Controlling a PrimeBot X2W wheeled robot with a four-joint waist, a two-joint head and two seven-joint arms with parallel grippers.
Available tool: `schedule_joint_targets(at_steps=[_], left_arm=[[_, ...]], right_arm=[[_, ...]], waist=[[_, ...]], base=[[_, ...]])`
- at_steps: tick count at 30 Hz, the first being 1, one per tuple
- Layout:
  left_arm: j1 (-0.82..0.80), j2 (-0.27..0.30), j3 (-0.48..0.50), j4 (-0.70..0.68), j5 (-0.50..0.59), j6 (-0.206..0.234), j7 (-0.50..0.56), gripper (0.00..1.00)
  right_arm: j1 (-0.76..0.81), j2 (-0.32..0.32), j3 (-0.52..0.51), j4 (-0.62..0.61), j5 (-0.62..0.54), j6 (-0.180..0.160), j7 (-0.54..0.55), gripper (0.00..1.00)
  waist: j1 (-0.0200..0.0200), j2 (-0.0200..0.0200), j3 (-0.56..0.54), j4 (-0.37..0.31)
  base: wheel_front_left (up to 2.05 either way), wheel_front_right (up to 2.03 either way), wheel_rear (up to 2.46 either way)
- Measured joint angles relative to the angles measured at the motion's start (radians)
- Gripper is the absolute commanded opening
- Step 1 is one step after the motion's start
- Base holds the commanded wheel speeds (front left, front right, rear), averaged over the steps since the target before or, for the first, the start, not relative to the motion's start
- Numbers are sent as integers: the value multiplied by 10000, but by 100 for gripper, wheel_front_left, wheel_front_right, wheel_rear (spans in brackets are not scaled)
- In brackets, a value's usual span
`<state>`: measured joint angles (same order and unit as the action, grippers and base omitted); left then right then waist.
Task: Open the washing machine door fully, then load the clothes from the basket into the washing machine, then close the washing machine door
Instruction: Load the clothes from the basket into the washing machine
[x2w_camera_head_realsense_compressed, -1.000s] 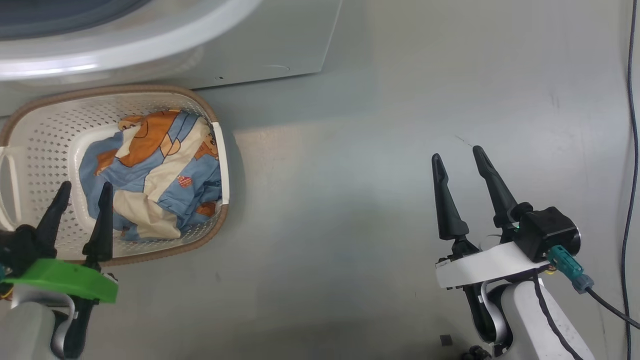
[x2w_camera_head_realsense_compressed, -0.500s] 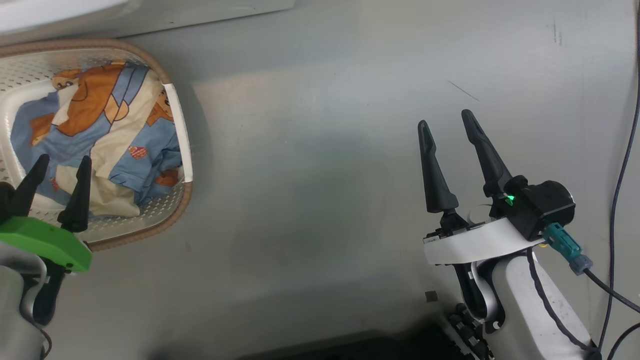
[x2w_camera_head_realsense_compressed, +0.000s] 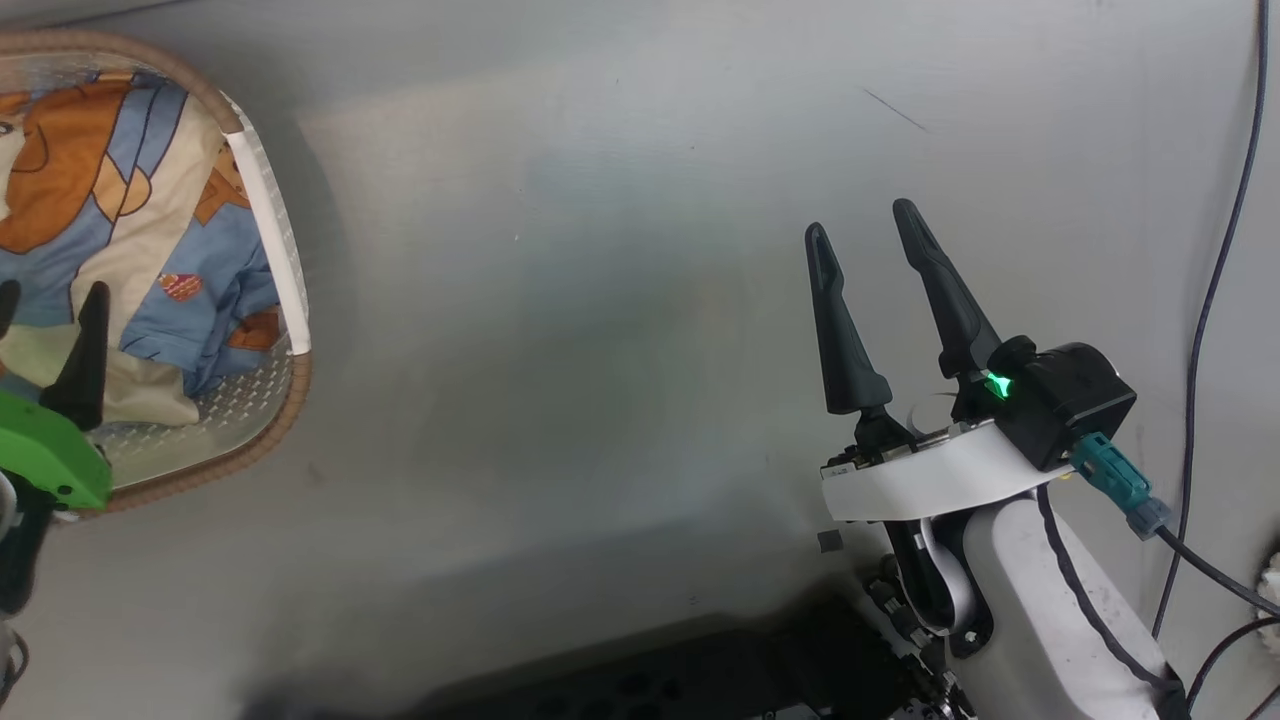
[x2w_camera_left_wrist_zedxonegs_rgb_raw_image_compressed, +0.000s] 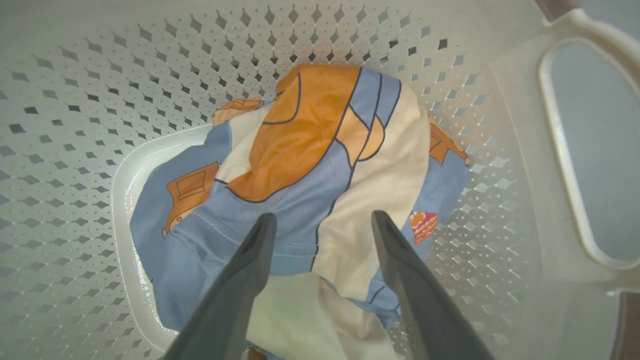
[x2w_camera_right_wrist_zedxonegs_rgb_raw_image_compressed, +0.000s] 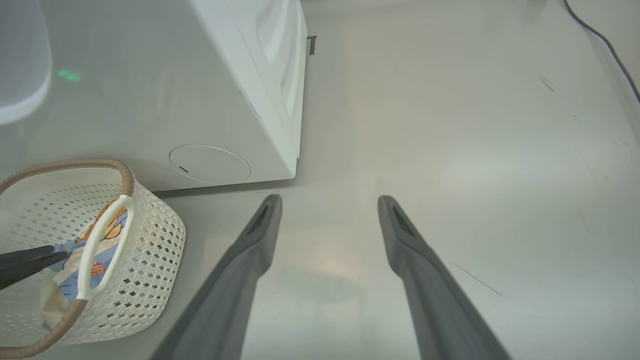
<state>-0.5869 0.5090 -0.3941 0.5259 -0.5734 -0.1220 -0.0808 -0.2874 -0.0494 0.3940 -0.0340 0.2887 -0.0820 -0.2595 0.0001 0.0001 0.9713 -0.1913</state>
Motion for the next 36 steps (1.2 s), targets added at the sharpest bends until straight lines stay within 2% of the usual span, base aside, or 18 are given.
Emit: schedule_joint_targets(at_steps=[10, 17, 22, 23, 24, 25, 30, 36], left_arm=[[-604, 556, -389, 602, -12, 0, 337, 100], [-1105, 589, -600, 1275, -100, 0, 1034, 100], [-1520, 531, -336, 2034, -199, 12, 1517, 99], [-1548, 510, -359, 2151, -198, 12, 1576, 56], [-1573, 472, -395, 2236, -198, 12, 1641, 31], [-1577, 430, -422, 2272, -198, 12, 1641, 0], [-1696, 180, -625, 2452, -148, 12, 1662, 0], [-1722, -222, -777, 2535, -50, 10, 982, 0]], right_arm=[[-51, 6, 219, -12, 215, -140, 0, 100], [-53, 6, 276, -6, 466, -174, 0, 100], [-81, 8, 238, -12, 481, -176, 0, 100], [-115, 8, 236, -8, 491, -176, 0, 100], [-166, 8, 242, -2, 491, -178, 0, 100], [-217, 8, 242, -4, 491, -221, 0, 100], [-280, 10, 165, 42, 497, -245, 0, 100], [-436, 8, -111, 119, 548, -247, 0, 100]], waist=[[0, 0, 547, -351], [-1, 0, 737, -634], [0, -1, 737, -663], [0, 0, 722, -664], [-1, 0, 695, -665], [0, 0, 666, -668], [-1, 0, 494, -652], [-1, 0, 141, -554]], base=[[0, 0, 0], [0, 0, 0], [0, 0, 0], [0, 0, 0], [0, 0, 0], [0, 0, 0], [0, 0, 0], [0, 0, 0]])
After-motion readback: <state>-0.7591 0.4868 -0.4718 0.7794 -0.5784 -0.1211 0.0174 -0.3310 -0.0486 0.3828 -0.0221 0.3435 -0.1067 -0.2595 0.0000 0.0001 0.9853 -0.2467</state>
